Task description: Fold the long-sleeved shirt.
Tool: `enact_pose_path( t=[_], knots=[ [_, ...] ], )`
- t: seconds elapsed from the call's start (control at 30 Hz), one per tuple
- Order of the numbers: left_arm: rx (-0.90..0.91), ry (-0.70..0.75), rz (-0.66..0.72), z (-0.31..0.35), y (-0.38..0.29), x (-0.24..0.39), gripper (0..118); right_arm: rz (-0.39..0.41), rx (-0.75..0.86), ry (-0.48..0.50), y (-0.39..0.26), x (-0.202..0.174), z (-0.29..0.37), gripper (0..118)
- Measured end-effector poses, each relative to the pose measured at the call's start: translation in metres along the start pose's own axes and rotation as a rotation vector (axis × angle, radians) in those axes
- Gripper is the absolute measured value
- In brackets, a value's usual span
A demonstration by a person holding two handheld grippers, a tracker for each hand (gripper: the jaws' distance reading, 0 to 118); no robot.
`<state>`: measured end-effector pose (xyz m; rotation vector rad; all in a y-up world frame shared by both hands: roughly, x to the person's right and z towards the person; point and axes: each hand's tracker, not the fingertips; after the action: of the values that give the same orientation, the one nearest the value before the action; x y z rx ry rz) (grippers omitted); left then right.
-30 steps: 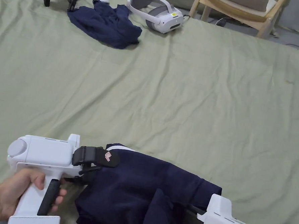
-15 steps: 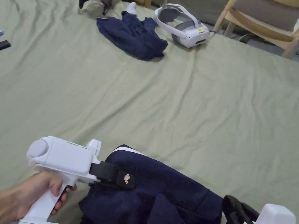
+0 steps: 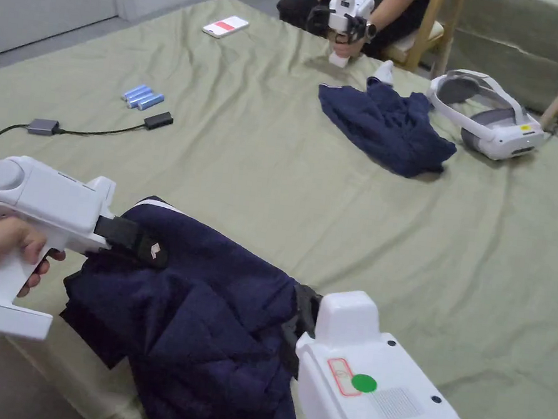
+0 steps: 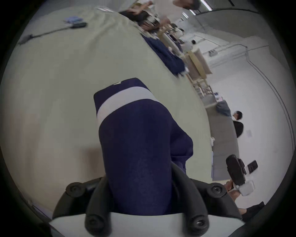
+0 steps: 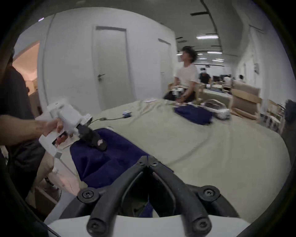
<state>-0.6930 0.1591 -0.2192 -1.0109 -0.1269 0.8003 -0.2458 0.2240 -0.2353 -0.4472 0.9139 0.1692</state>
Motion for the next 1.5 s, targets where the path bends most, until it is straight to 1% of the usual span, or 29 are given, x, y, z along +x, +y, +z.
enact_pose_path(
  t=[0.03, 0.07, 0.1, 0.2, 0.23, 0.27, 0.33, 0.37, 0.4, 0.47, 0.5, 0.53, 0.57, 0.63, 0.7, 0.77, 0.8, 0.83, 0.93, 0.97, 1.0, 1.03, 1.1, 1.2, 1.27, 1.37, 1.43, 1.47, 1.5],
  knots=[
    [0.008, 0.002, 0.001, 0.007, 0.008, -0.009, 27, 0.014, -0.008, 0.032, 0.004, -0.01, -0.019, 0],
    [0.025, 0.021, 0.015, 0.012, 0.014, -0.017, 27, 0.03, -0.012, 0.036, 0.006, -0.017, -0.034, 0],
    [0.045, 0.047, 0.037, 0.017, 0.011, -0.01, 27, 0.038, -0.026, 0.046, 0.009, -0.023, -0.049, 0],
    [0.036, 0.071, 0.075, 0.021, 0.012, -0.028, 27, 0.027, -0.051, 0.058, 0.011, -0.033, -0.073, 0],
    [0.035, 0.075, 0.082, 0.014, -0.011, 0.001, 29, 0.027, -0.056, 0.06, 0.011, -0.032, -0.075, 0],
    [0.035, 0.082, 0.077, 0.014, -0.017, 0.004, 36, 0.021, -0.056, 0.063, 0.011, -0.031, -0.076, 0],
    [0.081, 0.136, 0.03, 0.018, -0.026, 0.01, 81, -0.003, -0.055, 0.074, 0.01, -0.024, -0.068, 0],
    [0.1, 0.159, 0.0, 0.021, -0.016, 0.012, 100, -0.004, -0.048, 0.074, 0.01, -0.02, -0.062, 0],
    [0.131, 0.192, -0.028, 0.027, -0.018, 0.019, 110, -0.005, -0.041, 0.074, 0.011, -0.015, -0.055, 0],
    [0.243, 0.262, -0.089, 0.048, -0.024, 0.046, 110, -0.021, -0.013, 0.062, 0.014, -0.003, -0.031, 0],
    [0.289, 0.305, -0.127, 0.058, -0.016, 0.042, 110, -0.032, -0.002, 0.056, 0.015, 0.005, -0.02, 0],
    [0.351, 0.37, -0.158, 0.067, -0.021, 0.062, 110, -0.049, 0.02, 0.043, 0.016, 0.015, -0.007, 0],
    [0.393, 0.427, -0.215, 0.072, -0.028, 0.087, 110, -0.057, 0.034, 0.015, 0.018, 0.025, 0.008, 0],
    [0.47, 0.392, -0.29, 0.077, -0.043, 0.14, 110, -0.07, 0.068, -0.056, 0.019, 0.047, 0.039, 0],
    [0.56, 0.413, -0.378, 0.068, -0.067, 0.194, 110, -0.092, 0.108, -0.131, 0.017, 0.072, 0.073, 0],
    [0.674, 0.481, -0.488, 0.05, -0.094, 0.252, 110, -0.118, 0.133, -0.233, 0.014, 0.1, 0.108, 0],
    [0.732, 0.462, -0.511, 0.036, -0.108, 0.278, 110, -0.132, 0.15, -0.274, 0.012, 0.115, 0.125, 0],
    [0.77, 0.438, -0.529, 0.023, -0.123, 0.305, 111, -0.156, 0.166, -0.338, 0.01, 0.128, 0.144, 0],
    [0.876, 0.375, -0.602, -0.02, -0.154, 0.375, 111, -0.161, 0.219, -0.503, 0.008, 0.165, 0.198, 0],
    [0.881, 0.361, -0.636, -0.036, -0.163, 0.4, 111, -0.165, 0.238, -0.547, 0.008, 0.177, 0.216, 0],
    [0.903, 0.347, -0.639, -0.05, -0.166, 0.416, 111, -0.167, 0.252, -0.595, 0.009, 0.185, 0.231, 0],
    [0.922, 0.312, -0.636, -0.061, -0.167, 0.43, 111, -0.156, 0.266, -0.658, 0.01, 0.194, 0.246, 0],
    [0.892, 0.25, -0.637, -0.081, -0.173, 0.468, 111, -0.136, 0.285, -0.75, 0.012, 0.211, 0.273, 0],
    [0.92, 0.226, -0.667, -0.101, -0.178, 0.512, 111, -0.122, 0.31, -0.869, 0.015, 0.237, 0.305, 0],
    [0.936, 0.202, -0.693, -0.112, -0.18, 0.534, 111, -0.122, 0.325, -0.92, 0.018, 0.253, 0.32, 0],
    [0.905, 0.172, -0.704, -0.117, -0.177, 0.55, 111, -0.121, 0.336, -0.964, 0.021, 0.268, 0.336, 0],
    [0.913, 0.171, -0.702, -0.115, -0.178, 0.556, 111, -0.117, 0.352, -0.958, 0.024, 0.274, 0.343, 0],
    [0.91, 0.175, -0.712, -0.115, -0.175, 0.556, 111, -0.111, 0.348, -0.972, 0.025, 0.275, 0.343, 0],
    [0.91, 0.175, -0.711, -0.114, -0.173, 0.557, 111, -0.11, 0.345, -0.969, 0.027, 0.276, 0.344, 12]
  ],
)
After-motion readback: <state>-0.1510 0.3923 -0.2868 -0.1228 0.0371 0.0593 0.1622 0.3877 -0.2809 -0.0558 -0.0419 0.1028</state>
